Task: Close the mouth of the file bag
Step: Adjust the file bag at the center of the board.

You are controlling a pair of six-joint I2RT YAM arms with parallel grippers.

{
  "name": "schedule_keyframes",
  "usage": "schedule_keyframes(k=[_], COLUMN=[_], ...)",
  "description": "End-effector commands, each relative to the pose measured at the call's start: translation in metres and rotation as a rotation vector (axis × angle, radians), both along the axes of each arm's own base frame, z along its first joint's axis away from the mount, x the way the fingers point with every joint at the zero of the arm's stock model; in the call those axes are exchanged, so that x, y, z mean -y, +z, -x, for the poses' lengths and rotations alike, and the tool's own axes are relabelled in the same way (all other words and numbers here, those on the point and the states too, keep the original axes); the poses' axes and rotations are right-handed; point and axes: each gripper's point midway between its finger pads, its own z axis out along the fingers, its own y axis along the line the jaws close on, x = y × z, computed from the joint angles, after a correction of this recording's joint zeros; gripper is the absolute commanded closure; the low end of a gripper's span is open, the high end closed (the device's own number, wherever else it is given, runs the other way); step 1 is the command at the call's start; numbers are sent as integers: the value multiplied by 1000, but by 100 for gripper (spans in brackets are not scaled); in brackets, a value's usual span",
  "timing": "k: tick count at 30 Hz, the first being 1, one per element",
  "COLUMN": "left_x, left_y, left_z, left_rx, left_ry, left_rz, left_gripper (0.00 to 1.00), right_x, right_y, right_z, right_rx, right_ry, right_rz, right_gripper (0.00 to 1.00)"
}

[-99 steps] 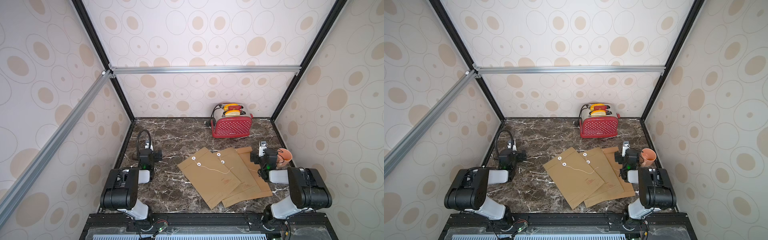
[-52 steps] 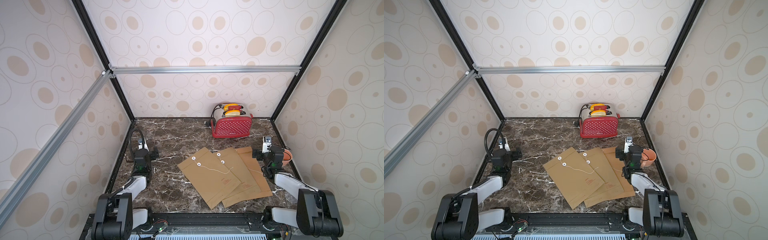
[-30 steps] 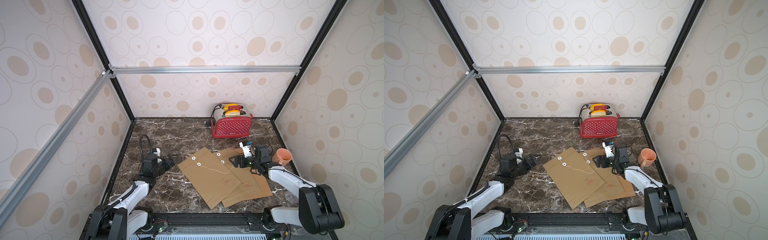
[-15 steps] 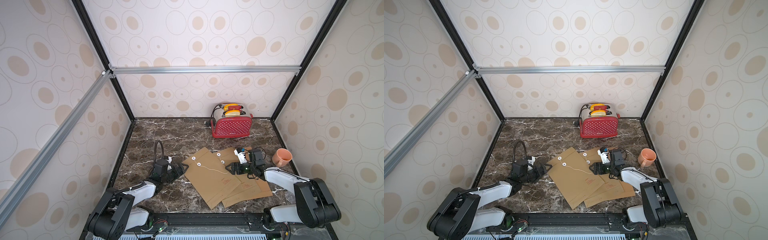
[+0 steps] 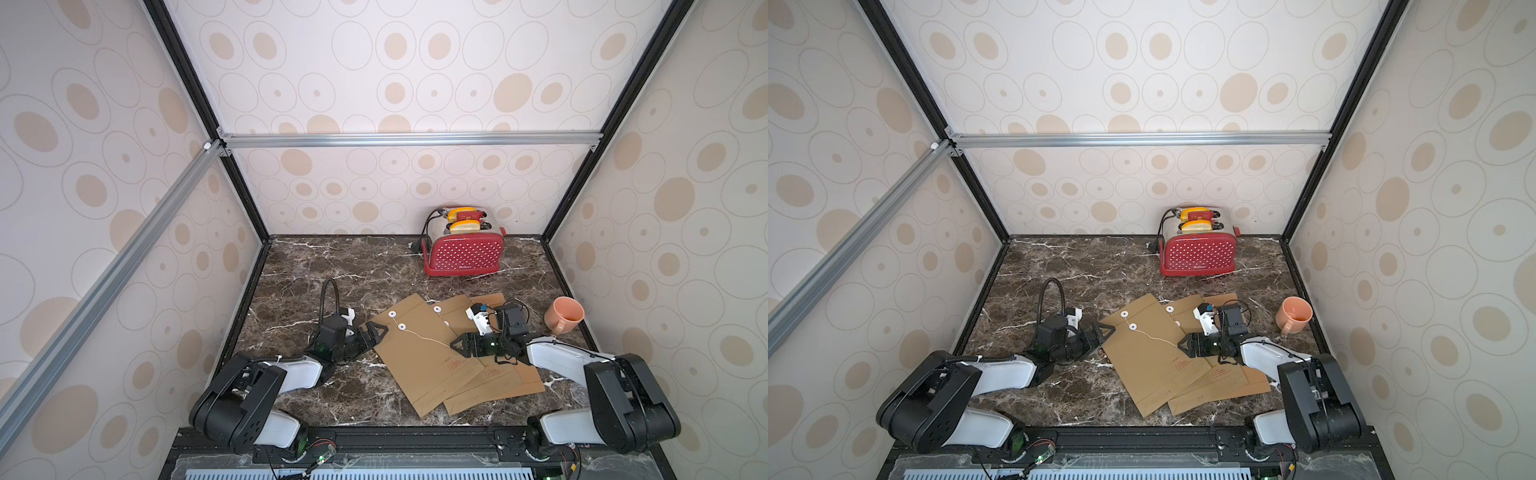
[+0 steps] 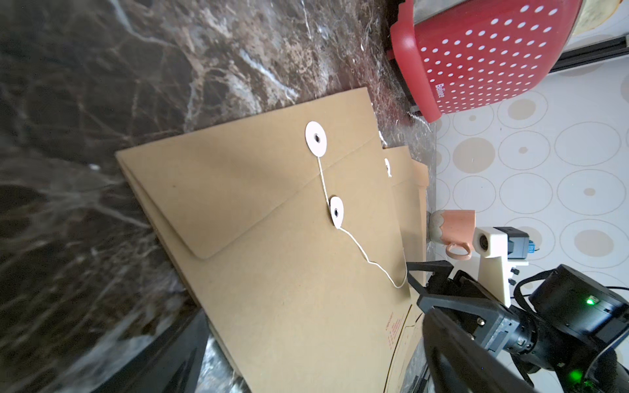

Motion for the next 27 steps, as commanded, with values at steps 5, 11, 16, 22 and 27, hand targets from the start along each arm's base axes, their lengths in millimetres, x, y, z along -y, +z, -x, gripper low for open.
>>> schedule_keyframes(k=[5,11,16,22,27], left_x=[14,24,20,-10,-24], left_y=[-23,-25,-17,-7,1], left_z=[-9,-27,-49,-65,-52], left_rx=[-80,-74,-66,-64,-50], left_ry=[-45,-60,-57,-32,-39], left_rz=[-34,-26,-30,-49,-118], left_gripper=[1,1,1,1,1], right_x=[-12,-21,-29,-30,-16], right_y=[0,-1,-1,8,12], right_z=[12,22,27,26,20], right_rx=[-57,-76,-86,-70,-91], right_ry=[27,50,66,55,19], right_rz=[-31,-52,-77,-95,4], right_gripper=[24,25,25,25,24])
